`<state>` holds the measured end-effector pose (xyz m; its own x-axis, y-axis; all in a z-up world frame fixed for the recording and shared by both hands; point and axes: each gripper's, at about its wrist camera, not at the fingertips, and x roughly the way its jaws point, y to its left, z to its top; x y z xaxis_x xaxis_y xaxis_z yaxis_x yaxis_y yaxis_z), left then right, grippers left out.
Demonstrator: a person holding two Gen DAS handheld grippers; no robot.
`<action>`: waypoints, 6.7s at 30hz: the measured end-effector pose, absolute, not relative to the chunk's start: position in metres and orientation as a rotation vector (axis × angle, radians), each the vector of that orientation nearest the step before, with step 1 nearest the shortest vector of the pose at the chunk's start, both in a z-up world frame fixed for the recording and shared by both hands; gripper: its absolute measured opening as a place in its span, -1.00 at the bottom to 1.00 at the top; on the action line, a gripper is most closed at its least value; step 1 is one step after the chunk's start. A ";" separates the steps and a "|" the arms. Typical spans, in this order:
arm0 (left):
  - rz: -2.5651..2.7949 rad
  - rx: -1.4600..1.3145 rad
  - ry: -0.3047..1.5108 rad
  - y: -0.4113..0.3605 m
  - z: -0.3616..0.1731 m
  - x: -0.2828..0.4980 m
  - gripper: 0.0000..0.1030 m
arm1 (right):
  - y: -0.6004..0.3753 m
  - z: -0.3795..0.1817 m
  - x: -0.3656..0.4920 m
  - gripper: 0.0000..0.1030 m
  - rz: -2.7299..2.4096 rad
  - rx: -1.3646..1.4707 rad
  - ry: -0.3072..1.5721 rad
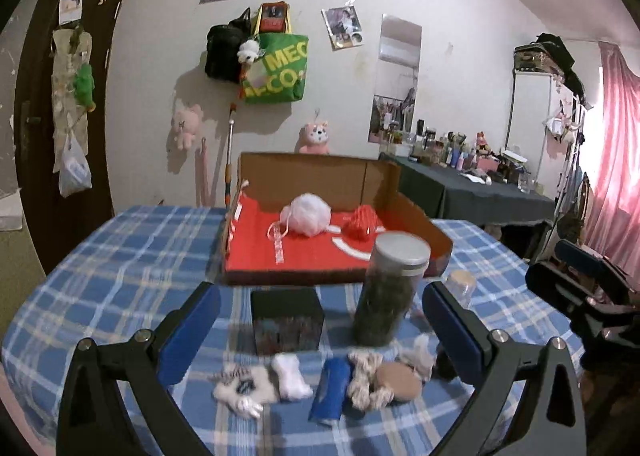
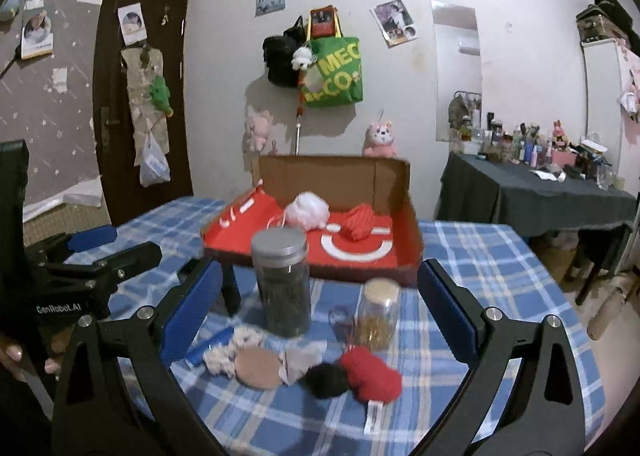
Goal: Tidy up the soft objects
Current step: 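Withdraw both tools from the box back toward the remaining items, then grasp the white plush bear with left tool while right tool grasps the black pom-pom, then carry the bear and pom-pom up and over into the box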
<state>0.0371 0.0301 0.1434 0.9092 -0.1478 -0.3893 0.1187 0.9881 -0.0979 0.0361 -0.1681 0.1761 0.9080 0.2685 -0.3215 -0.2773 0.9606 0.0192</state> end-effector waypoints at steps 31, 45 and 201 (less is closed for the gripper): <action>-0.019 -0.029 0.608 0.077 0.064 0.054 1.00 | -0.159 0.081 0.063 0.93 0.311 -0.032 0.563; -0.045 0.011 0.691 0.088 0.040 0.066 0.91 | -0.152 0.064 0.070 0.40 0.359 -0.074 0.599; -0.582 0.079 0.778 0.067 0.112 0.264 -0.10 | -0.214 0.133 0.298 -0.51 0.696 0.024 0.825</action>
